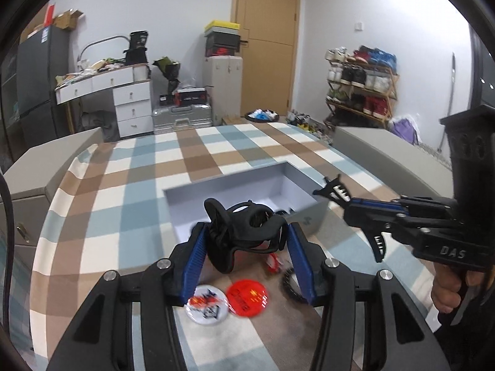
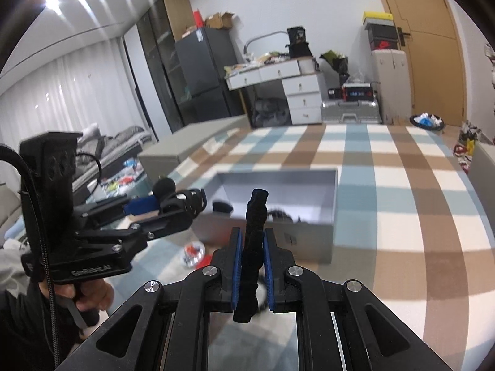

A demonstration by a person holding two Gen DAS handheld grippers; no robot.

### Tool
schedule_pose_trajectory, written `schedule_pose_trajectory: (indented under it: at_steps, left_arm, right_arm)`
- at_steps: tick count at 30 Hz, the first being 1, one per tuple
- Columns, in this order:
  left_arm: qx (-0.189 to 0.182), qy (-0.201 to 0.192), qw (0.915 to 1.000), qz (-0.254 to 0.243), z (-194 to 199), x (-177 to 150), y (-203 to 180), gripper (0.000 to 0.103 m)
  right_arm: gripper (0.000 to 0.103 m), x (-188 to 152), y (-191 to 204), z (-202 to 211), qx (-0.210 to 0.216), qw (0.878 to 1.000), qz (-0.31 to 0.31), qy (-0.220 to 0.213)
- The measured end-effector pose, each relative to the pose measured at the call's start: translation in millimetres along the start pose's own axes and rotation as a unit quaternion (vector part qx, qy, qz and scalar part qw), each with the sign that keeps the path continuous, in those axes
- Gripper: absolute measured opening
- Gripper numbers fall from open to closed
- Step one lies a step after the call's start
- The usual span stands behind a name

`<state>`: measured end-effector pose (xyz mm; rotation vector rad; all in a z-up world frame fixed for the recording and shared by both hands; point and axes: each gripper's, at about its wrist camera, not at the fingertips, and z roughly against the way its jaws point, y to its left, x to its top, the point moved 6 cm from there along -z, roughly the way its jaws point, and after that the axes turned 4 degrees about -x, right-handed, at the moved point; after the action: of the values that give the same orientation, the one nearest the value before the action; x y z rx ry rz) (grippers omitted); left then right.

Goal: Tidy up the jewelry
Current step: 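Carry the claw clip into the grey box with the left tool while the right drops the tie in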

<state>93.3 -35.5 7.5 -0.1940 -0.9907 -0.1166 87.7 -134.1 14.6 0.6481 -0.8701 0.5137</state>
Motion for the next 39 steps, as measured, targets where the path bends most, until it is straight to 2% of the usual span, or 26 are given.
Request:
schedule_pose_trajectory:
  at_steps: [7,12,17,27,34,39]
  left_arm:
    - [0.014,-0.011,0.9996,0.02,-6.4,12.8,18.4,0.046]
    - [0.018,-0.018,0.9995,0.021,-10.5,20.1,23.4,0.046]
    - [0.021,-0.015,0.9993,0.026,-20.5,24.3,29.6,0.046]
    - [0.03,0.013,0.9993,0.021,-34.2,10.5,30.2,0.046]
    - [0.027,0.029,0.9992,0.004,-38.9,4.5,23.1,0.046]
    - [0.047,0.043,0.9979,-0.009,-43.9,0.2,23.8,0.046]
  right_arm:
    - [0.012,33.5,-0.4,-6.4,0.024,0.999,-0.019,-0.022]
    - [0.012,48.0,-6.8,-11.3,0.025,0.999,-0.03,-0.034]
    - [0.012,53.1,-19.7,-23.5,0.003,0.999,-0.036,-0.037]
    - [0.012,41.6,-44.7,-46.2,-0.04,0.996,-0.067,-0.038]
    - [0.012,43.4,-32.3,-51.2,-0.068,0.996,-0.016,-0.046]
    - [0.012,39.5,-32.3,-59.4,-0.081,0.996,0.001,-0.035]
